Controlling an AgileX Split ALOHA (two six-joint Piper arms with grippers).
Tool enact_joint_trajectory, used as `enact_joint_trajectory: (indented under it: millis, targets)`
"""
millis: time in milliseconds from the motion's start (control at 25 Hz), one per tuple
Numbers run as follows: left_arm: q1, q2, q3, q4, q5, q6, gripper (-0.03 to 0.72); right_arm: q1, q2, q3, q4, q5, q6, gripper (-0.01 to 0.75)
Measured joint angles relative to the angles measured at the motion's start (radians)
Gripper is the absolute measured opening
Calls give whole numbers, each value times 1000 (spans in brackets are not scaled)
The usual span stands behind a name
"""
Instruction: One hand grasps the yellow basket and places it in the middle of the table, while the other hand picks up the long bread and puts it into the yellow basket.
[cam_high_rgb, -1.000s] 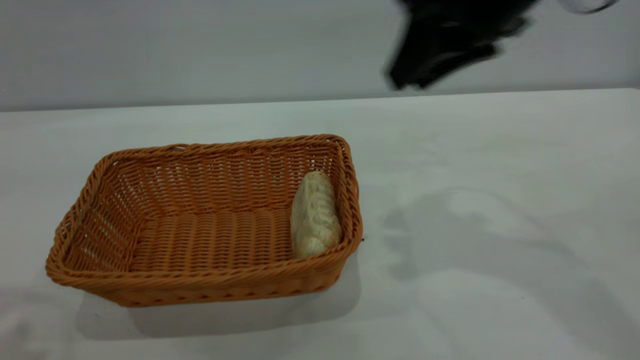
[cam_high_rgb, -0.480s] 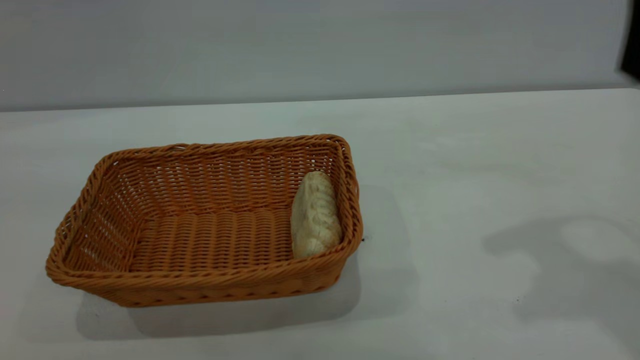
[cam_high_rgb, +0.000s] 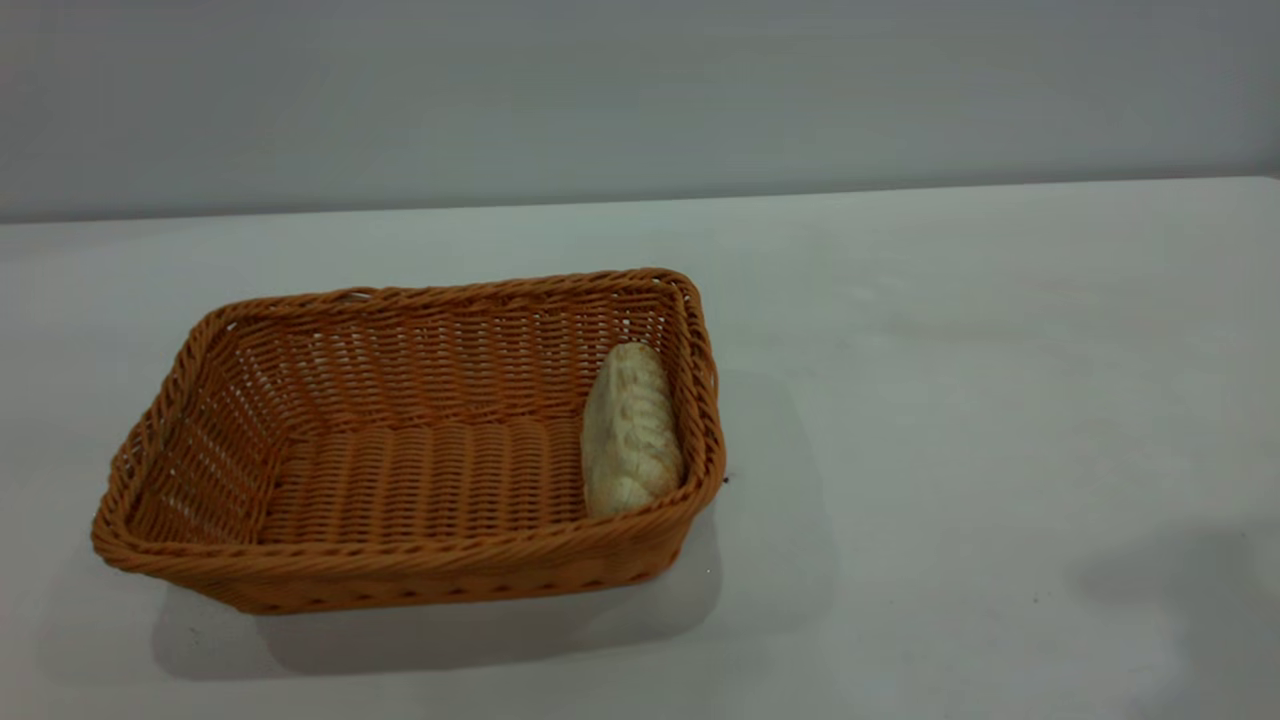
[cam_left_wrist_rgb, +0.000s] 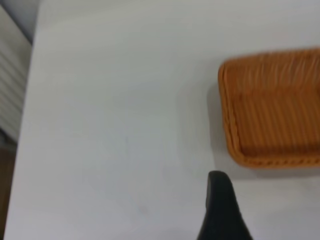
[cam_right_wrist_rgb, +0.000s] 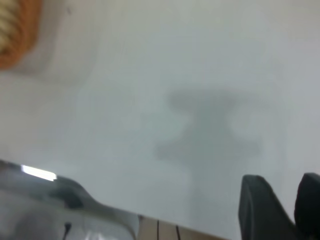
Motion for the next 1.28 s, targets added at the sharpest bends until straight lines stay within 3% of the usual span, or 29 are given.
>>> enact_joint_trajectory:
  millis: [560,920,1280]
  targets:
    - [0,-379,47,-38,0,0,537,0,-557,48,91,3,3,228]
    - [0,-543,300,-33,0,66,537,0,-886,323,59,3,0,235]
    - [0,-548,502,-26,-6,72,537,0,-984,661,8,-28,-8,235]
